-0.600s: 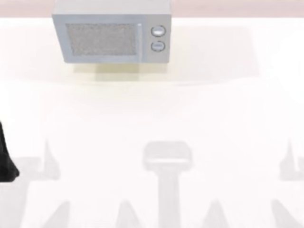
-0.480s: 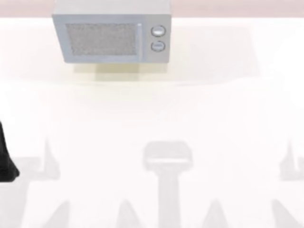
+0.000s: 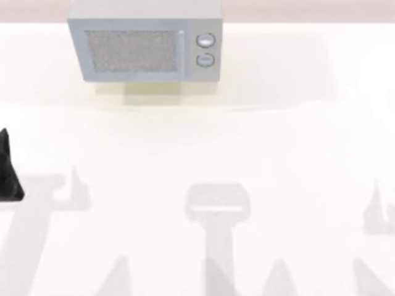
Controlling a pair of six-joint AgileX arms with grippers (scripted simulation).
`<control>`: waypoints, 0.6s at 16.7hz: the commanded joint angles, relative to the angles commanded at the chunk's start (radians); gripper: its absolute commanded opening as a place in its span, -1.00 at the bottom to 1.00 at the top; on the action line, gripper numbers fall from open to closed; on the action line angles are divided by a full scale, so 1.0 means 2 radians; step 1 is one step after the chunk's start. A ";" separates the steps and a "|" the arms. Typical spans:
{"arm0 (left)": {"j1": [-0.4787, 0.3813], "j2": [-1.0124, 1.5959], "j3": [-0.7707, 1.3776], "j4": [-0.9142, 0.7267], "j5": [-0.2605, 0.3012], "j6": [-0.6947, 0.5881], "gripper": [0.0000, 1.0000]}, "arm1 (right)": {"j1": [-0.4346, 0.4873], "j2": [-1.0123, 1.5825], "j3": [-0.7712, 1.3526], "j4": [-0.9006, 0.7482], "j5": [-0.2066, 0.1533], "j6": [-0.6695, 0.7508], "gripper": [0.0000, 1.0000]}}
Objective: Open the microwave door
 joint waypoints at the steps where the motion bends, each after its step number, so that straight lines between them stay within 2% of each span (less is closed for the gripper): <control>1: -0.011 0.045 0.045 -0.025 -0.006 -0.010 1.00 | 0.000 0.000 0.000 0.000 0.000 0.000 1.00; 10: -0.125 0.502 0.563 -0.267 -0.059 -0.117 1.00 | 0.000 0.000 0.000 0.000 0.000 0.000 1.00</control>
